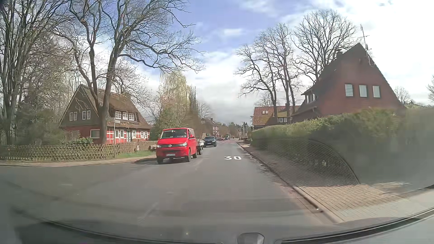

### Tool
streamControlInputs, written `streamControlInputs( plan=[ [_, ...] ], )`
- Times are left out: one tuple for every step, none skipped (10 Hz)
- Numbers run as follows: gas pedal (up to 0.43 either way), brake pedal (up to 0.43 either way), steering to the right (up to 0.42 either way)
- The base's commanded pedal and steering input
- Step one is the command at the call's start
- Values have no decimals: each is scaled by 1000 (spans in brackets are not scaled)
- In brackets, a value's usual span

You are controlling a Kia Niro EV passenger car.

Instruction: Follow the waypoints while adhering to traffic rules and regulations

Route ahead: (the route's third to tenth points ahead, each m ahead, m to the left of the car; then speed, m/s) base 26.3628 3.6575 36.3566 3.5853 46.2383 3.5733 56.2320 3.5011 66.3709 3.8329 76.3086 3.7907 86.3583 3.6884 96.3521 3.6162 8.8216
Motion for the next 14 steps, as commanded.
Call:
streamControlInputs(
  plan=[
    [157,0,-4],
    [157,0,-4],
    [157,0,-4],
    [157,0,-5],
    [157,0,-5],
    [157,0,-4],
    [157,0,-5],
    [157,0,-4],
    [157,6,-4],
    [157,6,-4],
    [157,0,-4],
    [150,0,-3],
    [150,0,-3],
    [150,0,-3]
  ],
)
